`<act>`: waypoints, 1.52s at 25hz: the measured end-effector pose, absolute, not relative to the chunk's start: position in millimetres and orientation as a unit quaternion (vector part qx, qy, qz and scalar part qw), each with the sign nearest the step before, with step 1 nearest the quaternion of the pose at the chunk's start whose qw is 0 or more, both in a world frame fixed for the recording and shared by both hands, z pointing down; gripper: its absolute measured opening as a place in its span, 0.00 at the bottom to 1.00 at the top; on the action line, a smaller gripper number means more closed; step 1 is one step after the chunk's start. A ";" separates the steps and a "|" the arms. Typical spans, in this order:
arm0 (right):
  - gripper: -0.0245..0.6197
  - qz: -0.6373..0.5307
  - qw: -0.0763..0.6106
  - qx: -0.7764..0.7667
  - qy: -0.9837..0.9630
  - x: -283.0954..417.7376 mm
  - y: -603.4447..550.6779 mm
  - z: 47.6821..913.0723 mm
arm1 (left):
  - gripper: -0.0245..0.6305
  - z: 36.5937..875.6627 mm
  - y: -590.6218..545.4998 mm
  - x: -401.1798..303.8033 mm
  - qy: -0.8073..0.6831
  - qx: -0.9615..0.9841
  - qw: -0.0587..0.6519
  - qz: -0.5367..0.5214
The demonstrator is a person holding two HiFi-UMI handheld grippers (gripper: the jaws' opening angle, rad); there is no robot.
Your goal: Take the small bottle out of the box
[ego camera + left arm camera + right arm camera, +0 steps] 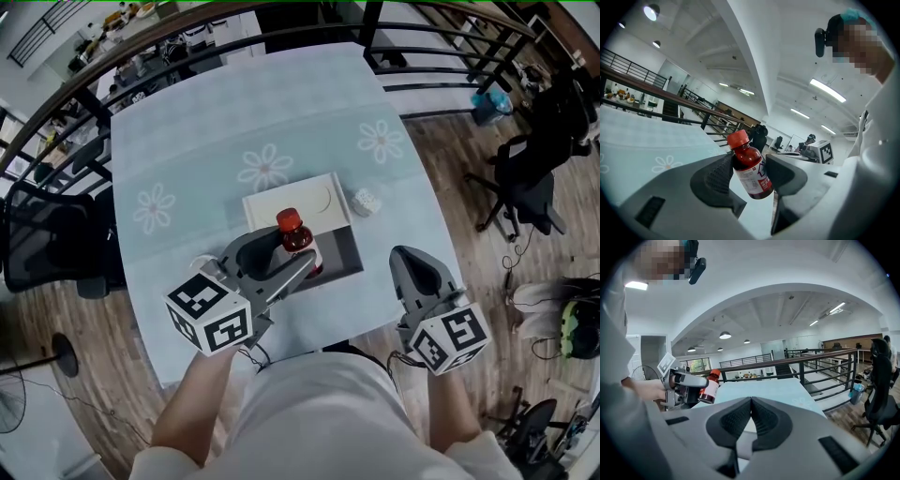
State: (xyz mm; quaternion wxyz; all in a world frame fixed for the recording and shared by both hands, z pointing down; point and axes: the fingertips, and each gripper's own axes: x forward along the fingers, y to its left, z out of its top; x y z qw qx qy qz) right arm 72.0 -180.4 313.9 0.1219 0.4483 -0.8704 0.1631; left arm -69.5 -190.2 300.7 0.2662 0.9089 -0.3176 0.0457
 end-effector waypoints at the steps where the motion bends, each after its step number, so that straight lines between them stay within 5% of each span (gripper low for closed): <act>1: 0.07 0.161 0.121 0.448 -0.871 70.3 -179.6 312.3 | 0.39 298.5 -188.6 -71.4 -0.319 0.909 0.264 0.044; 38: 0.07 0.130 0.121 0.412 -0.894 33.8 -166.3 294.9 | 0.39 280.1 -169.8 -93.9 -0.332 0.909 0.251 0.012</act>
